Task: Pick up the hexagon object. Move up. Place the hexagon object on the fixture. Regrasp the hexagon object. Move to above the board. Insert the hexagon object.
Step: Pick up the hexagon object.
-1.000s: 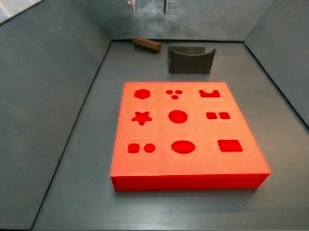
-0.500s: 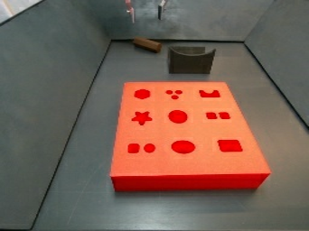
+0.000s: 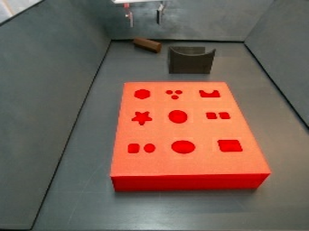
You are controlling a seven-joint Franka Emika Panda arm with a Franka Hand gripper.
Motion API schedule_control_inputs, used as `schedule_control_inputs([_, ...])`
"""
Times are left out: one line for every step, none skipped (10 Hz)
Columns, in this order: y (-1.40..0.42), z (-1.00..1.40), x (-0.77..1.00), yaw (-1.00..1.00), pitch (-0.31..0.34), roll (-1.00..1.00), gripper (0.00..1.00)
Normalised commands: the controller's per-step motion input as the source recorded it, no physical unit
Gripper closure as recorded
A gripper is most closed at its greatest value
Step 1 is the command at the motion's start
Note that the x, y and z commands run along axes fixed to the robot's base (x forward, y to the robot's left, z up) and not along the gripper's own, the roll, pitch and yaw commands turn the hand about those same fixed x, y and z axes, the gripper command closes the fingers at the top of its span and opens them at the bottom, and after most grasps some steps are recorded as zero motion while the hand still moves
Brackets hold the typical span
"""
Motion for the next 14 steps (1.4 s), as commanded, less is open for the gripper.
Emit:
schedule_control_inputs([0.0,-0.2,-0.07,0.01,-0.061,0.0,0.0])
schedule_control_inputs([0.0,-0.23,-0.14,0.03,-0.069,0.0,0.0])
schedule_control_inputs([0.0,-0.28,-0.05,0.15,-0.051,-0.01,0.0])
schedule_control_inputs([0.0,-0.51,0.0,0.32,-0.056,0.0,0.0])
schedule_control_inputs([0.04,-0.82,0.43,0.42,-0.009,-0.02,0.0])
schedule_control_inputs([0.1,-0.93,0.67,0.35,0.0,-0.08,0.0])
schedule_control_inputs([0.14,-0.95,0.65,0.37,0.0,-0.05,0.0])
schedule_control_inputs([0.07,-0.96,0.36,0.48,0.0,0.04,0.0])
schedule_control_inputs([0.0,-0.86,0.06,0.57,0.0,0.14,0.0])
schedule_control_inputs([-0.08,-0.9,0.0,0.62,-0.003,0.17,0.0])
schedule_control_inputs([-0.07,-0.93,-0.07,0.57,-0.027,0.17,0.0])
schedule_control_inputs([0.0,0.02,-0.03,0.0,-0.091,0.0,0.0])
schedule_control_inputs([0.0,0.0,0.0,0.0,-0.01,0.0,0.0])
schedule_control_inputs([0.0,0.0,0.0,0.0,0.0,0.0,0.0])
